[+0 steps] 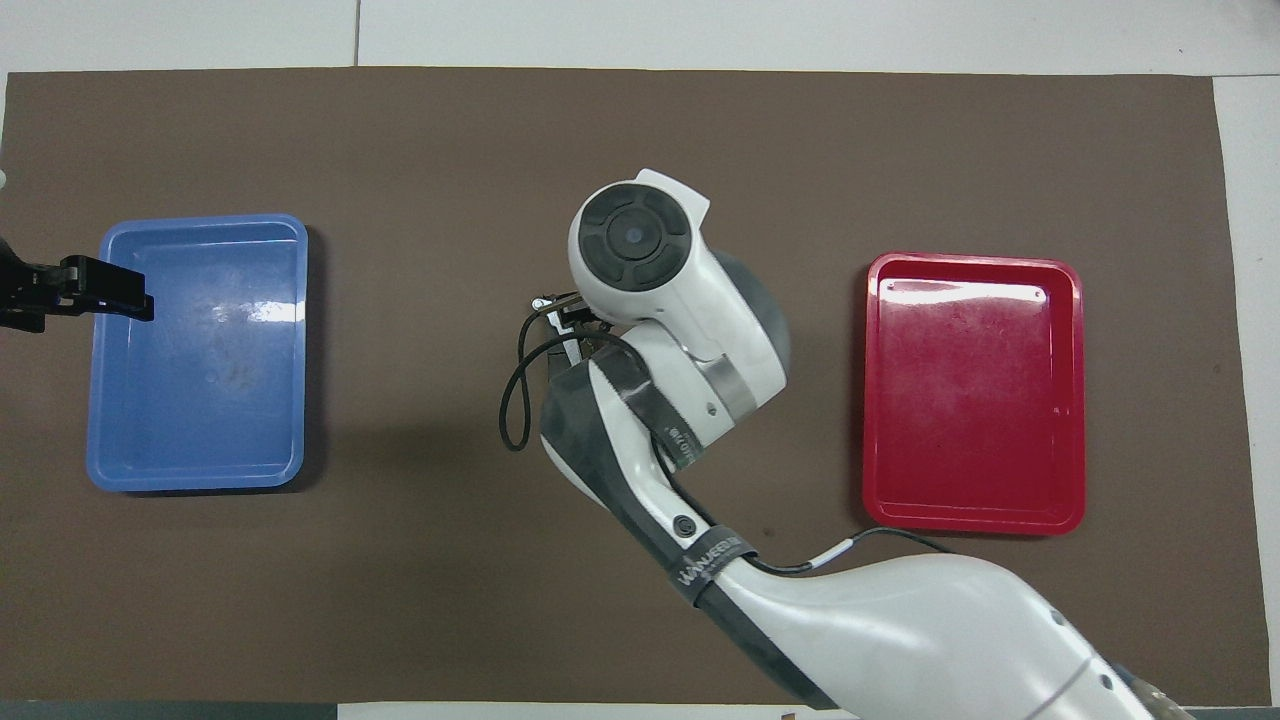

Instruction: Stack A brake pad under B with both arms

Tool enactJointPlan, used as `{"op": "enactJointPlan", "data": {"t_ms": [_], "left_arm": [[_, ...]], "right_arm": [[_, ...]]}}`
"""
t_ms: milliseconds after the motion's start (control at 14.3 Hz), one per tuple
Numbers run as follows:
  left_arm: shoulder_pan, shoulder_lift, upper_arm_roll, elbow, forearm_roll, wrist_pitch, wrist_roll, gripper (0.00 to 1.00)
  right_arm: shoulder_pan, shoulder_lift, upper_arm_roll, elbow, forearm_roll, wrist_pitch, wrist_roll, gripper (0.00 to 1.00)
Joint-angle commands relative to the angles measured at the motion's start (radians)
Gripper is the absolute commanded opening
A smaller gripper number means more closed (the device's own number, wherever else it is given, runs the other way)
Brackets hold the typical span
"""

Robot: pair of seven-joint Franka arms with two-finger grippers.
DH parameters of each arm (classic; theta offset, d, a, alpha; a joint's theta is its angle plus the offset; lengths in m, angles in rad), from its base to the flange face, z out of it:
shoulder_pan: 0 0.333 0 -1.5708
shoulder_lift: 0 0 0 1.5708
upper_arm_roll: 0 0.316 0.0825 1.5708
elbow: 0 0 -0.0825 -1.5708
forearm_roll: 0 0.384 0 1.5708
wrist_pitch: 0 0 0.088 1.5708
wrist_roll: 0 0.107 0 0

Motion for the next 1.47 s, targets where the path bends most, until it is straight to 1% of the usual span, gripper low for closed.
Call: {"op": "enactJointPlan", "data": {"t_ms": [0,140,210,350,420,561,631,701,841,911,1121,1401], "left_arm": [[0.005,-0.030,0.006,-0.032,-0.005,0.011,-0.001,1.00],[0.004,-0.030,0.006,-0.030,-0.005,0.011,-0.001,1.00],[0.004,-0.030,0.006,-0.030,-0.005,0.010,-0.001,1.00],[0.005,-0.030,0.006,-0.030,-0.005,0.011,-0.001,1.00],[0.005,-0.030,0.006,-0.030,-0.005,0.010,-0.001,1.00],[0.005,-0.030,0.006,-0.032,-0.005,0.010,-0.001,1.00],[0.005,-0.030,0.006,-0.030,-0.005,0.010,-0.001,1.00],[0.005,-0.030,0.006,-0.030,-0.005,0.010,-0.001,1.00],[0.005,-0.030,0.006,-0.030,-0.005,0.010,-0.001,1.00],[0.005,-0.030,0.006,-0.030,-0.005,0.010,-0.001,1.00],[0.005,-0.030,0.006,-0.030,-0.005,0.010,-0.001,1.00],[0.005,-0.030,0.006,-0.032,-0.005,0.010,-0.001,1.00]], "right_arm": [[-0.152,-0.163,0.019,-0.040,-0.015,-0.178,-0.004,0.99],[-0.236,-0.245,0.018,-0.069,-0.015,-0.292,-0.053,0.99],[-0.287,-0.298,0.018,-0.109,-0.015,-0.329,-0.097,0.99],[-0.402,-0.396,0.018,-0.183,-0.015,-0.364,-0.177,0.99],[-0.462,-0.433,0.019,-0.203,-0.015,-0.400,-0.223,0.99],[-0.531,-0.477,0.018,-0.208,-0.013,-0.476,-0.298,0.99],[-0.565,-0.493,0.016,-0.208,-0.013,-0.490,-0.321,0.99],[-0.574,-0.497,0.012,-0.209,-0.013,-0.490,-0.349,0.99],[-0.573,-0.530,-0.050,-0.212,-0.013,-0.506,-0.398,0.99],[-0.574,-0.533,-0.054,-0.214,-0.012,-0.497,-0.401,0.99],[-0.580,-0.553,-0.054,-0.269,-0.013,-0.463,-0.400,0.99],[-0.586,-0.554,-0.054,-0.255,-0.015,-0.463,-0.398,0.99]]}}
